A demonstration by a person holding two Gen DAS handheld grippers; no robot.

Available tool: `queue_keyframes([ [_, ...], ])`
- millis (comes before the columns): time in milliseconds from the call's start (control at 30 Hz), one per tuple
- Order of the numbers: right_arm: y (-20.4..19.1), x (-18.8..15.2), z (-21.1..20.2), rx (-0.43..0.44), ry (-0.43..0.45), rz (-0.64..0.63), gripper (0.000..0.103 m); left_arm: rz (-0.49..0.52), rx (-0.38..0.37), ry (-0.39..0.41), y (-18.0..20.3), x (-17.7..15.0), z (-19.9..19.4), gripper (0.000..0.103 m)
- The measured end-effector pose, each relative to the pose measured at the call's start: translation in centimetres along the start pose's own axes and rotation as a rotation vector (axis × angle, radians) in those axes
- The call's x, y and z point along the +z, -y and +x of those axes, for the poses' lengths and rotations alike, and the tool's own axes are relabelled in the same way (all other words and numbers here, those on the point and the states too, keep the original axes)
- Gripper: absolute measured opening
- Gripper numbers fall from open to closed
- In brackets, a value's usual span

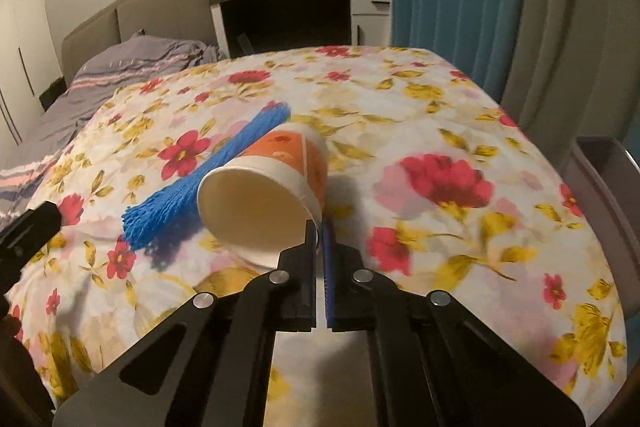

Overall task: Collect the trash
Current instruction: 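Grasp the orange paper cup rim with the right tool while the left tool grasps the blue mesh net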

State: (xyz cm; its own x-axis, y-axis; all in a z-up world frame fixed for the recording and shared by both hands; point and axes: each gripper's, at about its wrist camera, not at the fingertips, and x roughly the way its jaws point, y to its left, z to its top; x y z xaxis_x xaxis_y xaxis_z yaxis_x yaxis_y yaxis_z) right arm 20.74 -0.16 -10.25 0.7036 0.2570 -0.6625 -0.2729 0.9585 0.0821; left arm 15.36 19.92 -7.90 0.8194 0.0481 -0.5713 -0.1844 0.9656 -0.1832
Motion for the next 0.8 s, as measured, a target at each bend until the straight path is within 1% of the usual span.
queue_keyframes([
  [133,1.8,-0.3,-1.6,-0.007,0.037,0.026,0.004,0.023,-0.010,-0.029,1.3,0.0,1.3,0.097],
  [267,3.2,-0.8,-2.8,0.003,0.051,0.046,0.004,0.035,-0.016,-0.077,2.1,0.3,3.6,0.097],
  [467,4.5,-1.4,-3.4,0.008,0.057,0.058,0.004,0.033,0.014,-0.155,2.2,0.9,7.5,0.097],
  [600,5.3,-1.6,-3.5,0.008,0.054,0.074,0.004,0.060,0.025,-0.180,2.8,1.2,8.7,0.096],
  [667,5.6,-1.6,-3.5,0.009,0.052,0.080,0.004,0.081,0.030,-0.206,3.3,1.3,9.4,0.093],
  [733,5.9,-1.6,-3.5,0.011,0.051,0.087,0.004,0.090,0.034,-0.231,3.6,1.2,10.0,0.087],
  [767,6.0,-1.6,-3.6,0.012,0.051,0.089,0.004,0.093,0.035,-0.249,3.6,1.2,10.4,0.082],
  [800,6.0,-1.7,-3.6,0.014,0.051,0.091,0.004,0.097,0.035,-0.269,3.7,1.1,10.8,0.074],
])
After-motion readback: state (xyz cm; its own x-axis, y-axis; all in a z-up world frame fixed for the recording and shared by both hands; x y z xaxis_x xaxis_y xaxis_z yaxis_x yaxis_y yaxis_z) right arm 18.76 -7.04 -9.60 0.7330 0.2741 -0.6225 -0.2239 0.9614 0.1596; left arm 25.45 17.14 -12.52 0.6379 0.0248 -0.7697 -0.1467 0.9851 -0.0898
